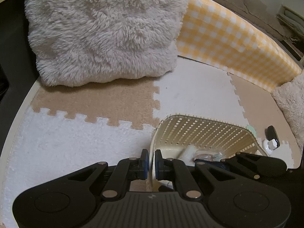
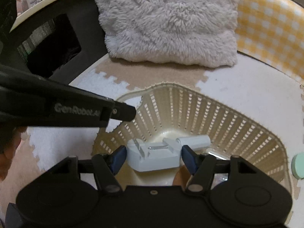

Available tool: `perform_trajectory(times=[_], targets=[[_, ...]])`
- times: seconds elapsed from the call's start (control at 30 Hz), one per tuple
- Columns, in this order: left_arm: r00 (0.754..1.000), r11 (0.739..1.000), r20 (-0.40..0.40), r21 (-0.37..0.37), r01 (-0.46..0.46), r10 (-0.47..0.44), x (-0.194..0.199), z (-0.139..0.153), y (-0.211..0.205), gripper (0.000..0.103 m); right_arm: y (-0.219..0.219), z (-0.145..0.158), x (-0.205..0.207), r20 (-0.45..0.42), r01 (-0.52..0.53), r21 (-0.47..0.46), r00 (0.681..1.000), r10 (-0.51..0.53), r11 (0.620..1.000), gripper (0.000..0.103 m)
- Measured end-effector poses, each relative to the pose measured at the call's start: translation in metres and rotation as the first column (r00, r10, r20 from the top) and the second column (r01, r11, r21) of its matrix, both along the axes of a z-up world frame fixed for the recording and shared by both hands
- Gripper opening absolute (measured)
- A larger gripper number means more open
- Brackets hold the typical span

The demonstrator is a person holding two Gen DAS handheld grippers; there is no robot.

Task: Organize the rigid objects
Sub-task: 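Carry the watch-strap tool with the right gripper and release it into the basket, then move the right gripper to the round yellow tape measure and grasp it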

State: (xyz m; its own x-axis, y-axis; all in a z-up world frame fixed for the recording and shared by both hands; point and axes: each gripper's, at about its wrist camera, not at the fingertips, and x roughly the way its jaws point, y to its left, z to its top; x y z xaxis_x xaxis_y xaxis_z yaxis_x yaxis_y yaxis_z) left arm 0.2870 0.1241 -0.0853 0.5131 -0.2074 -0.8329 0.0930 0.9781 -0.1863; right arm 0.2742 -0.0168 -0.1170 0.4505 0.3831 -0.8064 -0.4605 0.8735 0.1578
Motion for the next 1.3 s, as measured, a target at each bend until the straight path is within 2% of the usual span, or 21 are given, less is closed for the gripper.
perform_trajectory(times=[0.03,0.13,0.53,0.57,0.63,0.77,0.93,1.13,1.3], targets=[[1.000,1.000,0.000,0.001,0.001,-0.001,0.000,0.000,0.000,0.007,-0.001,-0.001,0.000,-0.001,0.008,0.007,1.000,-0.008,1.000,0.071],[1.000,1.000,0.001,0.005,0.003,-0.003,0.000,0.000,-0.001,0.007,-0.010,-0.001,0.001,-0.017,0.047,0.022,0.999,-0.047,0.999,0.077],[1.000,1.000,0.002,0.014,0.004,-0.004,-0.001,0.001,-0.001,0.007,-0.037,0.010,-0.005,-0.060,0.102,0.092,0.994,-0.096,0.991,0.078],[1.000,1.000,0.003,0.014,0.004,-0.004,-0.001,0.000,-0.001,0.007,-0.039,0.013,-0.006,-0.061,0.105,0.098,0.993,-0.100,0.990,0.079],[1.000,1.000,0.002,0.015,0.004,-0.004,-0.001,0.000,-0.001,0.007,-0.042,0.019,-0.009,-0.063,0.112,0.104,0.992,-0.106,0.988,0.089],[1.000,1.000,0.003,0.016,0.004,-0.005,-0.001,0.000,-0.001,0.007,-0.052,0.033,-0.016,-0.056,0.109,0.130,0.993,-0.102,0.985,0.093],[1.000,1.000,0.003,0.018,0.005,-0.005,-0.001,0.001,-0.001,0.007,-0.068,0.059,-0.029,0.003,0.103,0.159,0.995,-0.105,0.982,0.103],[1.000,1.000,-0.003,0.024,0.008,-0.008,0.000,0.000,-0.002,0.007,-0.096,0.096,-0.042,0.121,0.141,0.177,0.979,-0.163,0.974,0.103],[1.000,0.999,-0.004,0.030,0.011,-0.010,0.000,-0.001,-0.003,0.007,-0.132,0.111,-0.049,0.176,0.196,0.163,0.959,-0.224,0.967,0.103]])
